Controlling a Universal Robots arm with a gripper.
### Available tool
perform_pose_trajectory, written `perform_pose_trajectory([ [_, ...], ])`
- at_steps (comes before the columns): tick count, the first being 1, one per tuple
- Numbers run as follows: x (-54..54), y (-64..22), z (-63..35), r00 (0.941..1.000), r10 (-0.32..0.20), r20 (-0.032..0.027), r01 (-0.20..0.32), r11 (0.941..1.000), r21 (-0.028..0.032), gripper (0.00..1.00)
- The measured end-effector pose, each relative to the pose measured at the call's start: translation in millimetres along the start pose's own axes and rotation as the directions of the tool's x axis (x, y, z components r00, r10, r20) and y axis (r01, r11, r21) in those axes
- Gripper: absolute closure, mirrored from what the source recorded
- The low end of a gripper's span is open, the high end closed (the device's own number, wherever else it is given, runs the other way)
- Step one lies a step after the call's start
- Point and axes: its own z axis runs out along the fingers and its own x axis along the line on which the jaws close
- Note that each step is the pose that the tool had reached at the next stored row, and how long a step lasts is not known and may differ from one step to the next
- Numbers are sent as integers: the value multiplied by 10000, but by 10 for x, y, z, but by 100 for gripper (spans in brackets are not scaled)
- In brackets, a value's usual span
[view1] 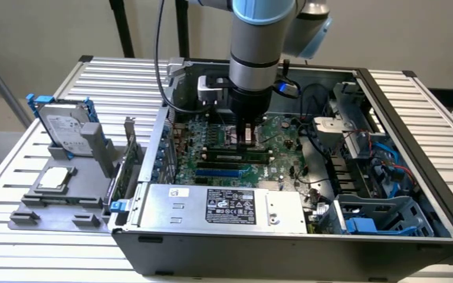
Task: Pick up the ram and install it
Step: 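Press down the ram until it locks into place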
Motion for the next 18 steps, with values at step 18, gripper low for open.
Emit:
perform_pose_trajectory([
  [18, -5, -26, -366, 10000, 5, 34, -4, 10000, -98, 89],
])
